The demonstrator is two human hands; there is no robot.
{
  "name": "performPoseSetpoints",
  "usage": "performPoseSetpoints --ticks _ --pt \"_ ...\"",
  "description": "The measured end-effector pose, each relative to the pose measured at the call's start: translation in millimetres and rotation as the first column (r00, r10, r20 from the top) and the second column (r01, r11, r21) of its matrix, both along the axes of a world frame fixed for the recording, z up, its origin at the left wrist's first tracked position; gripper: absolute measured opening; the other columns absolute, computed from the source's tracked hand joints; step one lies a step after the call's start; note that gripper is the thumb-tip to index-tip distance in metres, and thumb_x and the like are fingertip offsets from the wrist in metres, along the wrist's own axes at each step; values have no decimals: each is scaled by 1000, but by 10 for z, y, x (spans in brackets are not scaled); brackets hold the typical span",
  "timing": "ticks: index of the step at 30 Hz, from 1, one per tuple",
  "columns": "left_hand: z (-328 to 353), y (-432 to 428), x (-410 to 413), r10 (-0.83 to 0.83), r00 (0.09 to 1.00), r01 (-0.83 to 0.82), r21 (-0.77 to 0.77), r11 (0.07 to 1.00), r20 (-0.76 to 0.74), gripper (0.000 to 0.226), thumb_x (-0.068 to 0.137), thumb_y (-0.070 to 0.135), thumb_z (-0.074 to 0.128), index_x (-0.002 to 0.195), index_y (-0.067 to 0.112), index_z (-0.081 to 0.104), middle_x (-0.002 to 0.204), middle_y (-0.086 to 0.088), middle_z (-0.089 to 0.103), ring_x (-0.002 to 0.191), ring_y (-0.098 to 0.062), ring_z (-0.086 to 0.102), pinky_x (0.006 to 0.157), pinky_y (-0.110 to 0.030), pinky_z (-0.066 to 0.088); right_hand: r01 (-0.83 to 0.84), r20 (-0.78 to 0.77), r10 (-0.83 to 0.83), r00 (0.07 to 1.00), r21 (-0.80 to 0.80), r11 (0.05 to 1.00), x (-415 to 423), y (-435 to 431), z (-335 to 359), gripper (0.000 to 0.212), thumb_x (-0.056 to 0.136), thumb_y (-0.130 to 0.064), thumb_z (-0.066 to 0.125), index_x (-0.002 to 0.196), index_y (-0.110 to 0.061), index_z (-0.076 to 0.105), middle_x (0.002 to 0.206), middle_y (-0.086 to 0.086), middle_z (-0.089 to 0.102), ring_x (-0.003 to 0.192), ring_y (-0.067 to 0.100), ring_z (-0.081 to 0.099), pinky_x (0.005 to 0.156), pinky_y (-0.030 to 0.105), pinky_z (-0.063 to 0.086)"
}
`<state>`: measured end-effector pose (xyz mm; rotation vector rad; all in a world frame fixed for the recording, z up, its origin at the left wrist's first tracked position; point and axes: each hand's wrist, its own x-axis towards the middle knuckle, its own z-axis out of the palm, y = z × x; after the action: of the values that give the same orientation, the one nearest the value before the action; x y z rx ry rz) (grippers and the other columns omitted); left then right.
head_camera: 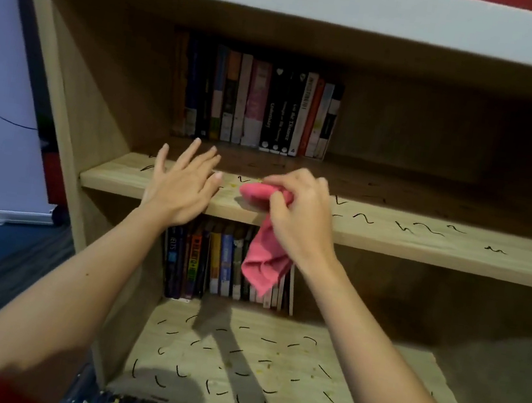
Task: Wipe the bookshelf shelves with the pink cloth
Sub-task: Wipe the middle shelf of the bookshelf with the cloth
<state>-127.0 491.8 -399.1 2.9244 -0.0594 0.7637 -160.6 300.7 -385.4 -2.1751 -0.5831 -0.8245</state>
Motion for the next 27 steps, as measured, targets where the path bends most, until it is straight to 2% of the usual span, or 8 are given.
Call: performPoseSetpoints --ticks 4,7,12,15,18,23,25,27 --pt "-3 4 10 -1 1000 1 -46 999 3 53 100 45 14 148 24 24 156 11 14 144 -3 -5 114 -43 -10 -26 -66 12 998 -226 974 142 5 -7 28 93 -14 50 116 -20 65 113 -2 54 106 15 38 93 27 36" --pt "10 20 33 9 1000 -9 -121 993 -6 54 100 48 14 147 25 26 156 11 15 144 -4 -3 115 -41 -8 -176 -126 160 979 -126 976 146 -96 135 28 92 -11 49 112 -20 67 105 -5 54 103 13 39 87 23 30" --pt "96 21 50 108 992 -121 -313 942 -58 53 100 46 11 146 25 30 156 8 16 144 -8 -7 115 -44 -10 -32 -142 5 990 -182 983 939 -107 588 34 93 -10 45 123 -13 60 117 6 62 108 21 56 96 31 44" --pt "106 2 62 169 981 -189 -285 940 -95 55 100 46 8 147 24 28 157 8 15 144 -9 -8 114 -45 -11 -81 -405 -65 912 -333 939 1259 73 583 29 96 -9 41 121 -14 55 93 5 63 67 16 59 63 26 52" --pt "124 5 64 184 970 -223 -293 930 -157 57 100 47 4 148 24 22 158 8 9 144 -9 -11 113 -44 -13 -199 -398 -18 917 -496 845 1260 268 426 30 93 -7 44 118 -12 59 91 6 65 65 16 57 54 26 46" --pt "175 21 18 87 969 -175 -400 900 -229 58 99 50 2 150 25 15 158 8 5 143 -8 -15 113 -42 -16 -392 -363 268 892 -329 859 1028 265 476 39 89 2 41 114 -13 68 103 2 65 81 6 57 65 8 41" --pt "164 44 6 76 973 -155 -377 913 -217 58 99 49 2 150 24 15 158 8 5 143 -7 -15 114 -42 -16 -305 -331 218 918 -241 921 1139 248 517 39 90 1 40 114 -15 67 115 3 64 92 9 55 75 15 41" --pt "143 63 5 76 977 -139 -329 934 -197 58 99 48 1 150 24 15 158 9 6 143 -7 -14 114 -43 -15 -197 -357 97 929 -257 946 1210 296 490 38 91 -2 40 118 -16 63 120 5 62 83 11 55 67 19 43"
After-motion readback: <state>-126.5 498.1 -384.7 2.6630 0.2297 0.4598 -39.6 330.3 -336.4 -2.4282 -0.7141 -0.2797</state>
